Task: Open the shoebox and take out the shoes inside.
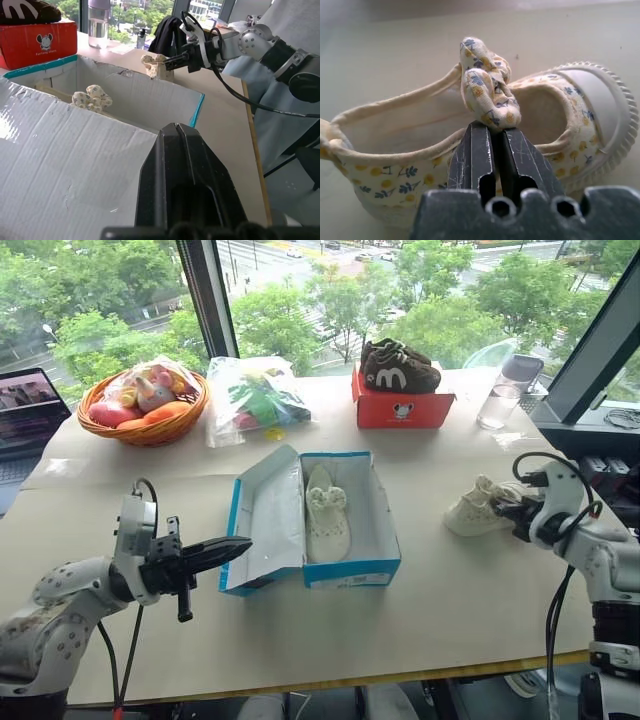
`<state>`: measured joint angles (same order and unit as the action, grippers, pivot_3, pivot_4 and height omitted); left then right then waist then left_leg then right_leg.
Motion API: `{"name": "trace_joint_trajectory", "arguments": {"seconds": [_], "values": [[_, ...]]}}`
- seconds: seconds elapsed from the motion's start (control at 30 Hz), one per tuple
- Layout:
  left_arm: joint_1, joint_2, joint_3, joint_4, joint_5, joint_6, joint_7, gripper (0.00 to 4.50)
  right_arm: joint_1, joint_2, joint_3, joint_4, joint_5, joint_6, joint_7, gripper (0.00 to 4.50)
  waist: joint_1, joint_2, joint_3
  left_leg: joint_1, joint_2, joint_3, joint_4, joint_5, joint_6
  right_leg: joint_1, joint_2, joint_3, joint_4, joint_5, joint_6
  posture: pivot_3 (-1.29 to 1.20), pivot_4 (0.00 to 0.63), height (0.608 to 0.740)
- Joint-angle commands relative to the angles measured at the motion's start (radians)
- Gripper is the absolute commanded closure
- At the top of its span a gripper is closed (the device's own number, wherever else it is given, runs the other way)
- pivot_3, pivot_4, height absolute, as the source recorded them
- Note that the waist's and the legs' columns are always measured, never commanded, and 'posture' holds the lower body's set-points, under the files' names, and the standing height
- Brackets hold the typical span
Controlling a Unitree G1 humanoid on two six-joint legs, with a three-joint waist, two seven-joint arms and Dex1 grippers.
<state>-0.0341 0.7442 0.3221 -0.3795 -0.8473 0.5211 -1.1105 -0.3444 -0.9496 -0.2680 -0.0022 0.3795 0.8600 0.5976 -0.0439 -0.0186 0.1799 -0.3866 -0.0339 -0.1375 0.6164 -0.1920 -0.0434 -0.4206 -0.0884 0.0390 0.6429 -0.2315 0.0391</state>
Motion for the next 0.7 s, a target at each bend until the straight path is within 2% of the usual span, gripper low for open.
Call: {"name": "trace_joint_trajectory", "arguments": {"seconds": [0.03, 0.13, 0.23, 0.33, 0.47, 0.53, 0.7], "values": [[-0.002, 0.007, 0.013, -0.019, -0.005, -0.016, -0.001, 4.50, -0.027, -0.072, -0.078, -0.097, 0.058, 0.022, 0.080, 0.34, -0.001, 0.000, 0.000, 0.000, 0.000, 0.000, 0.000, 0.000, 0.000, 0.000, 0.000, 0.000, 0.000, 0.000, 0.000, 0.00, 0.150, 0.740], [0.007, 0.006, 0.002, -0.023, 0.007, -0.019, -0.001, 4.50, -0.108, -0.050, -0.106, -0.205, 0.184, 0.067, 0.129, 0.34, -0.005, 0.000, 0.000, 0.001, 0.001, 0.002, 0.000, 0.000, 0.000, 0.000, 0.000, 0.001, 0.000, 0.000, 0.000, 0.00, 0.150, 0.740], [0.006, -0.003, -0.009, -0.026, 0.002, -0.013, 0.004, 4.50, -0.216, 0.038, 0.033, -0.364, 0.268, 0.061, 0.170, 0.34, -0.016, 0.000, 0.000, 0.001, 0.002, 0.004, 0.000, 0.000, 0.000, 0.000, 0.001, 0.003, 0.001, 0.000, 0.001, 0.00, 0.150, 0.740], [-0.010, -0.004, -0.016, -0.022, -0.005, -0.006, 0.014, 4.50, -0.345, 0.150, 0.224, -0.416, 0.259, 0.019, 0.222, 0.34, -0.020, -0.003, 0.001, 0.002, 0.007, 0.004, 0.000, -0.001, 0.001, 0.000, 0.006, 0.003, 0.000, 0.001, 0.000, 0.00, 0.150, 0.740], [-0.028, -0.001, -0.027, -0.013, 0.000, -0.006, 0.018, 4.50, -0.449, 0.211, 0.417, -0.360, 0.178, -0.052, 0.318, 0.34, -0.003, -0.005, 0.002, -0.001, 0.007, 0.004, 0.000, -0.001, 0.000, -0.002, 0.007, 0.003, -0.002, 0.002, -0.001, 0.00, 0.150, 0.740], [-0.036, -0.001, -0.030, -0.009, -0.002, -0.005, 0.019, 4.50, -0.492, 0.223, 0.530, -0.278, 0.081, -0.152, 0.389, 0.34, 0.003, -0.006, 0.003, -0.002, 0.007, 0.004, 0.001, -0.001, 0.000, -0.003, 0.007, 0.003, -0.003, 0.002, -0.001, 0.00, 0.150, 0.740], [-0.039, -0.005, -0.035, -0.009, -0.001, -0.006, 0.024, 4.50, -0.590, 0.284, 0.650, -0.060, -0.070, -0.296, 0.457, 0.34, 0.002, -0.007, 0.003, -0.001, 0.008, 0.004, 0.001, -0.001, 0.000, -0.002, 0.007, 0.003, -0.003, 0.004, -0.001, 0.00, 0.150, 0.740]]}}
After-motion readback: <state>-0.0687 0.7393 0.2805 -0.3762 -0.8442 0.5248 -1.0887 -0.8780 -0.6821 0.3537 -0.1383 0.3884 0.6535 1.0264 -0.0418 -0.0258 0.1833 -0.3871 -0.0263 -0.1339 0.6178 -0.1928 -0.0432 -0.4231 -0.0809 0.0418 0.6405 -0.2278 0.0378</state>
